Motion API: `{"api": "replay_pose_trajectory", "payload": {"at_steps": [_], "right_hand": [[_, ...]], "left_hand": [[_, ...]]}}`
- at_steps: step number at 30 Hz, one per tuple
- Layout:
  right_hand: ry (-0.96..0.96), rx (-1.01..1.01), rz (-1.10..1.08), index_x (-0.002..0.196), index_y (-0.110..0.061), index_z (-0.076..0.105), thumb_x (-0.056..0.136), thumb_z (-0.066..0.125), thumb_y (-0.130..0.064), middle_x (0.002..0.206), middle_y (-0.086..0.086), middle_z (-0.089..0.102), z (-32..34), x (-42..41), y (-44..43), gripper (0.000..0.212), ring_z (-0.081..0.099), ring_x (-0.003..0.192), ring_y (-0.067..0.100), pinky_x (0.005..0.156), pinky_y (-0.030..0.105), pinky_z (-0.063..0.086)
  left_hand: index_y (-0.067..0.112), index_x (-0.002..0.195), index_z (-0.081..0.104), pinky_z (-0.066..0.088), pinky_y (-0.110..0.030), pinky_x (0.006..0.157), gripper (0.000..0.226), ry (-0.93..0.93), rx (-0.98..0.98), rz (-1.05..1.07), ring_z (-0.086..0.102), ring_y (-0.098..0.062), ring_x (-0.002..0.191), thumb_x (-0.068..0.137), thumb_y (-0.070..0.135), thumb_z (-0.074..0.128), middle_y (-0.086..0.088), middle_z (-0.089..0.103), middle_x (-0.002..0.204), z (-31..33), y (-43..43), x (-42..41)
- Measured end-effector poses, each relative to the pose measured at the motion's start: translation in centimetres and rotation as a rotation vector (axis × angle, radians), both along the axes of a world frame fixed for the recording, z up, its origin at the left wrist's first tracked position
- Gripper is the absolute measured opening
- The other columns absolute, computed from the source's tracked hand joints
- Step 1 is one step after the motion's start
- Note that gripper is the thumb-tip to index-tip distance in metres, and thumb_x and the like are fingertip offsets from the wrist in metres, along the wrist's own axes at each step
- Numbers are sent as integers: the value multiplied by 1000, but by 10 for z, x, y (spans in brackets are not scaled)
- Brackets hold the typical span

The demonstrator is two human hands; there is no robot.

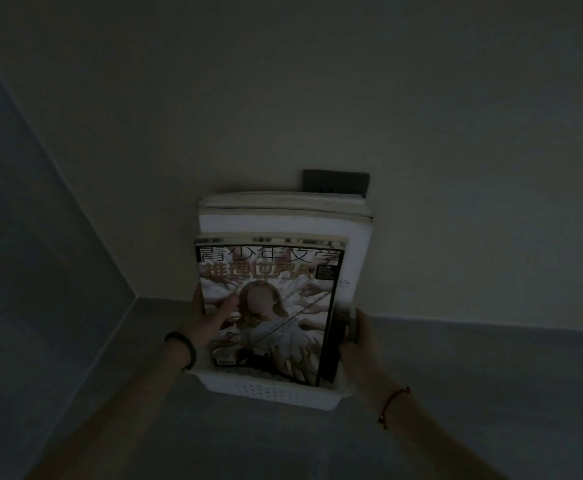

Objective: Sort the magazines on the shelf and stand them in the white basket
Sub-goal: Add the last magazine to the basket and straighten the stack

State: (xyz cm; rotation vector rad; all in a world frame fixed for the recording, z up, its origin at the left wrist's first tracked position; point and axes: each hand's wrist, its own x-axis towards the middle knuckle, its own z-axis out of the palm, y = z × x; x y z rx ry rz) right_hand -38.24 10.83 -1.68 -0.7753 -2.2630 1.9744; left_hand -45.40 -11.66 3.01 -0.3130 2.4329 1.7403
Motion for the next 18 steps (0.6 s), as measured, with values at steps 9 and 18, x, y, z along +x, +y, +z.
{"api": "replay_pose_trajectory", "payload": {"at_steps": [9,18], "right_hand": [[166,-146,18,123,-23,41,84,49,9,111,8,66,7,86,26,51,65,100,25,84,43,56],[63,46,263,142,-35,12,64,81,-10,143,-2,33,44,123,86,107,34,128,15,106,38,38]], "left_hand": [[6,89,62,45,-32,79,12,-21,-45,-16,60,-31,97,81,15,65,-12,61,96,1,30,55],[-9,108,61,39,-35,85,31,-100,16,-44,55,-36,112,86,13,56,-18,61,110,-7,61,104]]}}
